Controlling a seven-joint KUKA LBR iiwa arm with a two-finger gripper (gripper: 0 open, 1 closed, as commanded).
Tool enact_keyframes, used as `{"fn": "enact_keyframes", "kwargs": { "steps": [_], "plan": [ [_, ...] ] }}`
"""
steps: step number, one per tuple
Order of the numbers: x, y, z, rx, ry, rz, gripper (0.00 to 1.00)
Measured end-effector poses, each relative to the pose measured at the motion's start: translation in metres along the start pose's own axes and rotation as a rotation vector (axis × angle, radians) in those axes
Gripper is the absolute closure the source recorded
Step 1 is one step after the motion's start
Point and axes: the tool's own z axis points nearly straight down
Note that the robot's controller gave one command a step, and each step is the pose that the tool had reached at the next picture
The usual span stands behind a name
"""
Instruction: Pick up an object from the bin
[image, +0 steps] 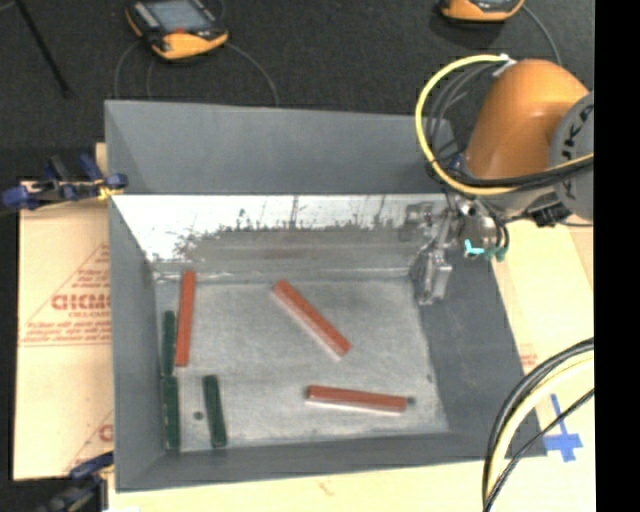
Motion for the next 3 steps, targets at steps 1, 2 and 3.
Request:
{"fn": "enact_keyframes", "kwargs": {
  "steps": [1, 2, 3],
  "plan": [
    [-0.002, 0.0, -0.005, 0.001, -0.009, -0.002, 0.0],
    [0.021, 0.051, 0.08, 0.001, -0.011, -0.035, 0.0],
    [0.014, 0.083, 0.076, 0.0, -0.002, -0.12, 0.0]
  ]
}}
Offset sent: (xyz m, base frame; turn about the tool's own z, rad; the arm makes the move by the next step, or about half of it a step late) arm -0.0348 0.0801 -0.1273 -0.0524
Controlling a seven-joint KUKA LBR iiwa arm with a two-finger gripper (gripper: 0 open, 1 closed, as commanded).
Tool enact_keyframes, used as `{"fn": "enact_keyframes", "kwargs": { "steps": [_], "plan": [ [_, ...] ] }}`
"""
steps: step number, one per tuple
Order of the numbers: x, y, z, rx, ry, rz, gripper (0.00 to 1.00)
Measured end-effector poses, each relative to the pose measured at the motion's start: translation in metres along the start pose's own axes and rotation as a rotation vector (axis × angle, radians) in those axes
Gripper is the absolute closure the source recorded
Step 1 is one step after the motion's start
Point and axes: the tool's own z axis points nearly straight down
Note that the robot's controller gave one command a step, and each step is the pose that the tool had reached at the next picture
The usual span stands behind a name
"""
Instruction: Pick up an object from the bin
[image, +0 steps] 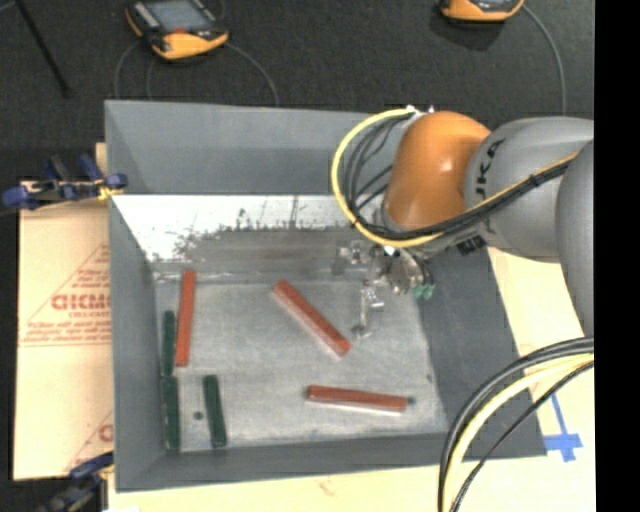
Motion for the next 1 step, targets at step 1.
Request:
{"fn": "enact_keyframes", "kwargs": {
  "steps": [1],
  "plan": [
    [-0.0055, 0.0165, -0.0059, -0.001, -0.009, 0.178, 0.0]
  ]
}}
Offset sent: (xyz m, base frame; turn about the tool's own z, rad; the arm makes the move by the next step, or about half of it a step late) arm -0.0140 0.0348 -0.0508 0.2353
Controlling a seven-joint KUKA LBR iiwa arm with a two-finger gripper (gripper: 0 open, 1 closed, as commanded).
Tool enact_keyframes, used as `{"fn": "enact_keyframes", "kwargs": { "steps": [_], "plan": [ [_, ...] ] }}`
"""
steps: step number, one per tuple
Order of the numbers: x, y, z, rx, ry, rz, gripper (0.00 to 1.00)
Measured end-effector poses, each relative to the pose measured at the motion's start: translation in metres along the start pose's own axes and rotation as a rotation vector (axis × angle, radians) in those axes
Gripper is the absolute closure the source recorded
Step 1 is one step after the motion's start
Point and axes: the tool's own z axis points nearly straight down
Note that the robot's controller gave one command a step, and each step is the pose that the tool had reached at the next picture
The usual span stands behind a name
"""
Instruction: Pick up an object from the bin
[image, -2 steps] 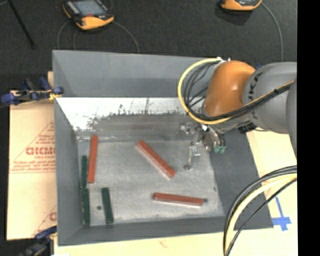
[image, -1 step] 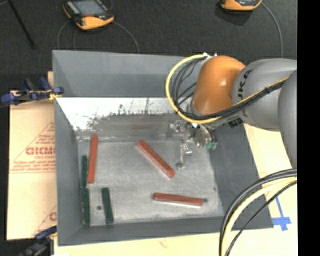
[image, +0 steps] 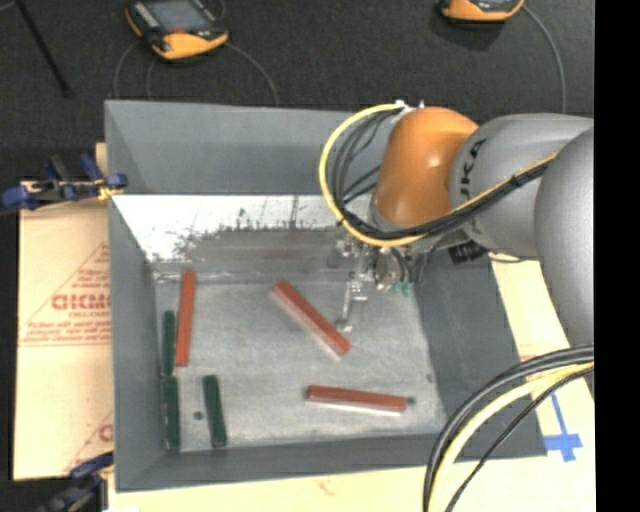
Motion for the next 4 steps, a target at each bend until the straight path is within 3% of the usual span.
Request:
{"fn": "enact_keyframes", "kwargs": {
  "steps": [1, 2, 4],
  "plan": [
    [0.013, 0.012, 0.042, 0.002, 0.003, 0.097, 0.0],
    [0.016, 0.03, 0.055, 0.001, 0.005, 0.092, 1.0],
    [0.016, 0.03, 0.054, 0.001, 0.004, 0.091, 1.0]
  ]
}}
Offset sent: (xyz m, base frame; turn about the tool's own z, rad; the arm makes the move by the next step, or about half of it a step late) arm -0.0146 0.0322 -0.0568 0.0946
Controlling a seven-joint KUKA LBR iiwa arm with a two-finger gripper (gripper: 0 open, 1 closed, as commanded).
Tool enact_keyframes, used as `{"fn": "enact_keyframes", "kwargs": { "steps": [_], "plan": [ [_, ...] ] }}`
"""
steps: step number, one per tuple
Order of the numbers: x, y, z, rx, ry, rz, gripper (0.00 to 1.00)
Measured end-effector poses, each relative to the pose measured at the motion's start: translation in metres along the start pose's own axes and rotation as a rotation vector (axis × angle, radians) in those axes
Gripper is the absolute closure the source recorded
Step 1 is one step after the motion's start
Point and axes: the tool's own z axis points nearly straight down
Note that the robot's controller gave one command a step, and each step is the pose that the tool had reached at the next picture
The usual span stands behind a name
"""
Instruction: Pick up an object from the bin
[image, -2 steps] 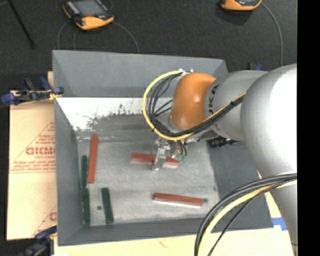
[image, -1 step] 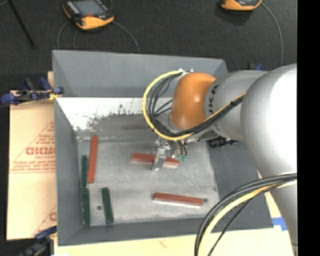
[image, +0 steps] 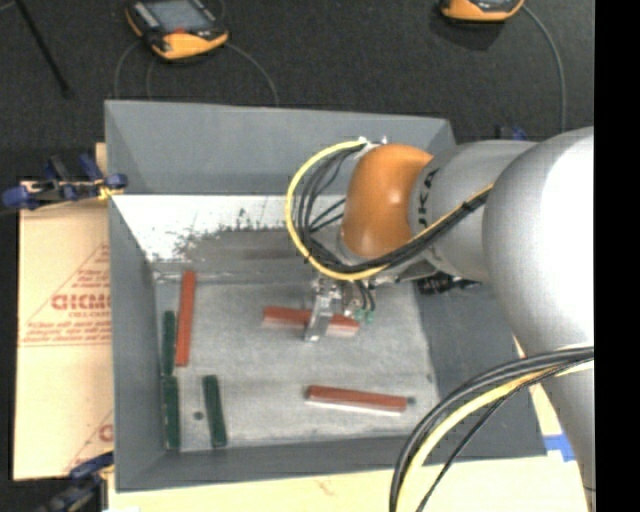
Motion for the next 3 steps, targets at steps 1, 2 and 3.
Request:
{"fn": "enact_keyframes", "kwargs": {
  "steps": [1, 2, 3],
  "plan": [
    [0.0, 0.0, -0.004, 0.0, -0.001, 0.0, 1.0],
    [0.0, 0.0, -0.009, 0.0, 0.0, -0.001, 1.0],
    [0.0, -0.001, -0.018, 0.001, 0.002, -0.001, 1.0]
  ]
}}
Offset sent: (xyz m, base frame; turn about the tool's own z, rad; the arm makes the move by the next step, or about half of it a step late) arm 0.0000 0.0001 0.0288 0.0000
